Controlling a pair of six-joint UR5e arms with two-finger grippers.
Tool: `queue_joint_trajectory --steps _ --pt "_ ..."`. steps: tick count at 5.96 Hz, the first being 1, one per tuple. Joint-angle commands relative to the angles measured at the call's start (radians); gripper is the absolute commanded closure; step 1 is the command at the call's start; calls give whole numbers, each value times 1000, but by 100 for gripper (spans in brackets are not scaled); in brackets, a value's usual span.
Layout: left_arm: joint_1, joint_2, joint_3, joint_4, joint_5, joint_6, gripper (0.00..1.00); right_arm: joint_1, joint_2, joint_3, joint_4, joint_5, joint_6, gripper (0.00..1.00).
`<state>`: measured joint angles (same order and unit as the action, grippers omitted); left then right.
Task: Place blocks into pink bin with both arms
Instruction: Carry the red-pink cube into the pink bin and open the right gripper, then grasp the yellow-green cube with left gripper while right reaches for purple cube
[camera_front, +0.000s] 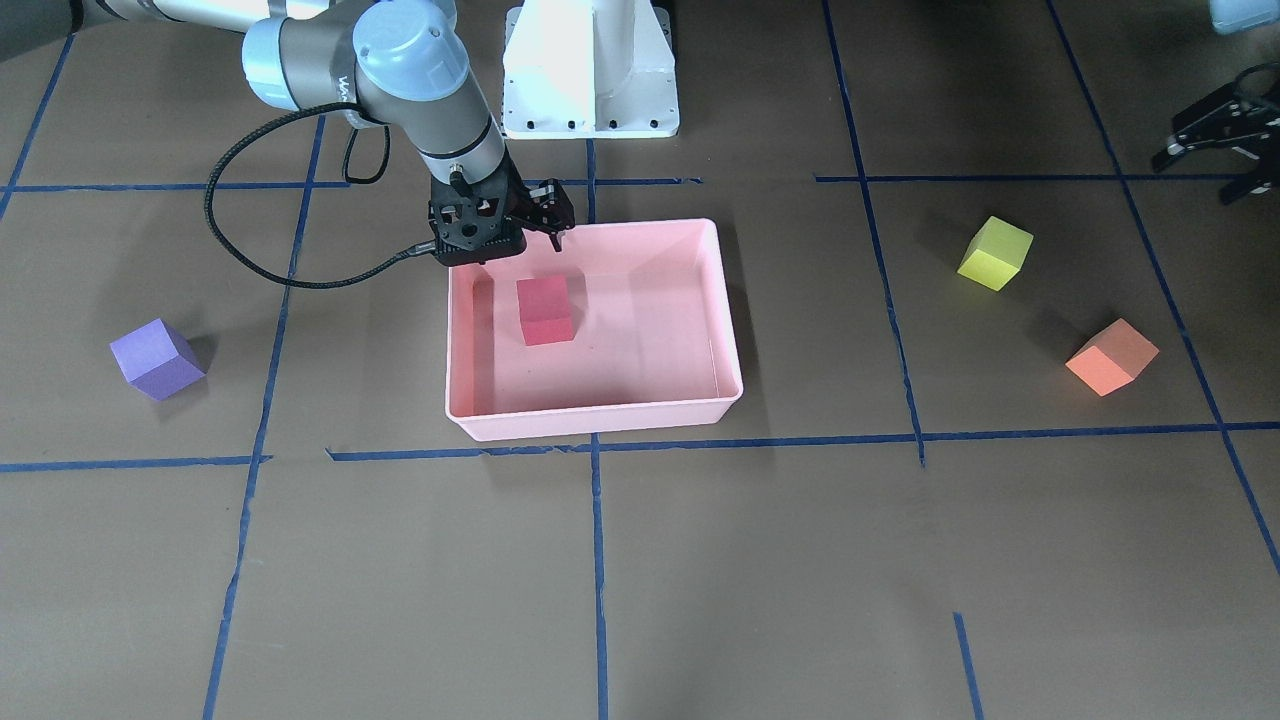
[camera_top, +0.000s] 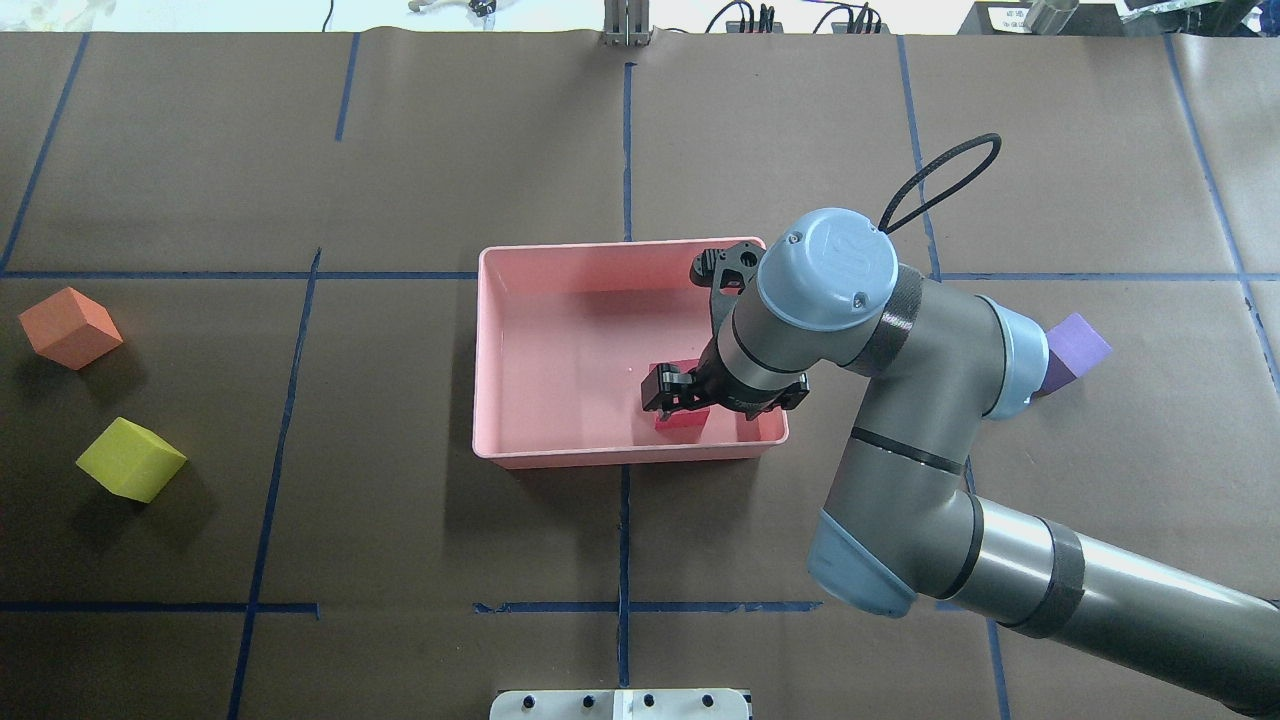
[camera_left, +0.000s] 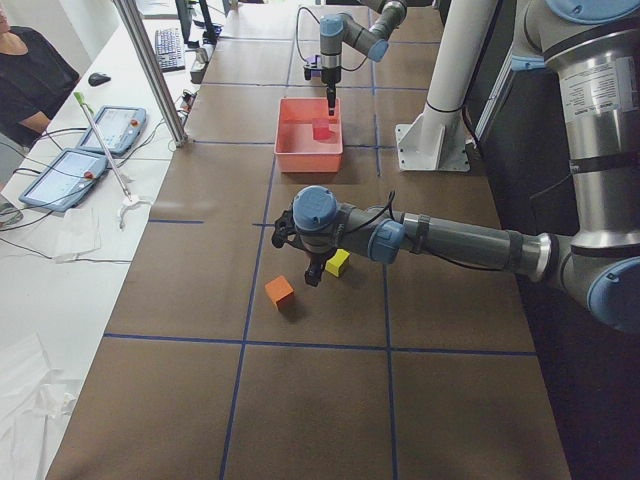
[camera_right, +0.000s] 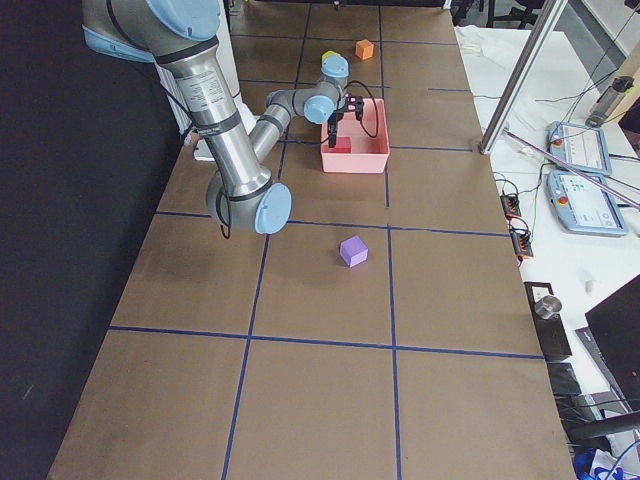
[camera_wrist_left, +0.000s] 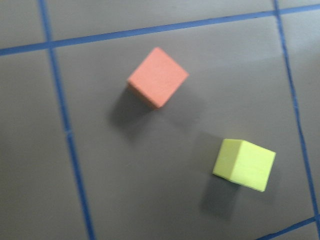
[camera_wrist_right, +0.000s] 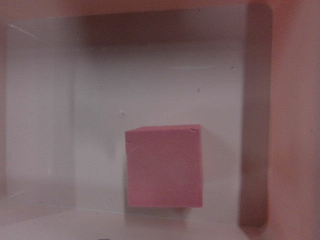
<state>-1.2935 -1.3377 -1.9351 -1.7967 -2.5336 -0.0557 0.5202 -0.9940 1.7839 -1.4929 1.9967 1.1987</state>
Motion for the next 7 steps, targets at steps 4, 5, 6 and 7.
queue_joint_trajectory --steps 4,5,6,7 --pt "362 -81 77 -251 308 -355 0 123 -286 354 -44 39 -7 0" --pt "400 -83 79 -251 358 -369 0 195 -329 368 -43 110 -11 0" --pt "437 -83 79 -251 364 -404 0 233 -343 371 -41 144 -13 0" --pt "445 -83 79 -251 363 -411 0 231 -348 371 -41 145 -13 0"
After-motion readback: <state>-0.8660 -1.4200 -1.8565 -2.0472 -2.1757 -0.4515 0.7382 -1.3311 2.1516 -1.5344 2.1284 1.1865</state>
